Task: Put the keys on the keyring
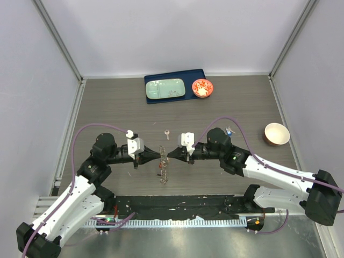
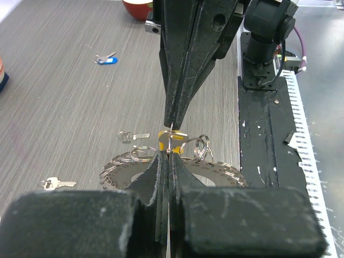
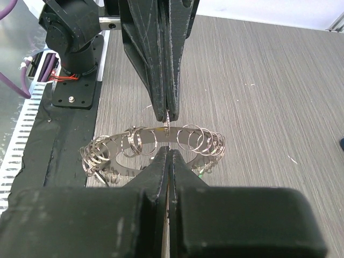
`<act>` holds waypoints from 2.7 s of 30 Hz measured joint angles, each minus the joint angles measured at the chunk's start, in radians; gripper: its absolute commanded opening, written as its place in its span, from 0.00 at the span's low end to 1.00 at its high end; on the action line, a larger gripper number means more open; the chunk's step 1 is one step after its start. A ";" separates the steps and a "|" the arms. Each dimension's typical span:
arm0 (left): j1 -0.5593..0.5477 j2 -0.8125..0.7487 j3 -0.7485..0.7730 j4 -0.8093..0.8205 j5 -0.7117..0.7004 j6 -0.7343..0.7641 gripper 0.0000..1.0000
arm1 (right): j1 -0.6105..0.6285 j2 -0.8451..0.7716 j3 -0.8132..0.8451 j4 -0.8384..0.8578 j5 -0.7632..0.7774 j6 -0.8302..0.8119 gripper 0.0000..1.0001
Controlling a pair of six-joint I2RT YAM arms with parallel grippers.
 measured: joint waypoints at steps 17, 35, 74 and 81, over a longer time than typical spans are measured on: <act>0.000 -0.002 0.000 0.006 -0.006 -0.002 0.00 | 0.000 0.000 0.000 -0.002 -0.011 0.000 0.01; 0.000 -0.001 0.000 0.007 -0.006 -0.018 0.00 | 0.000 0.000 0.000 0.019 -0.012 0.000 0.01; 0.005 0.029 0.000 0.056 0.000 -0.105 0.00 | 0.007 0.027 0.000 0.073 -0.019 0.027 0.01; 0.004 0.027 0.000 0.059 -0.058 -0.177 0.00 | 0.010 0.026 0.000 0.071 0.006 0.015 0.01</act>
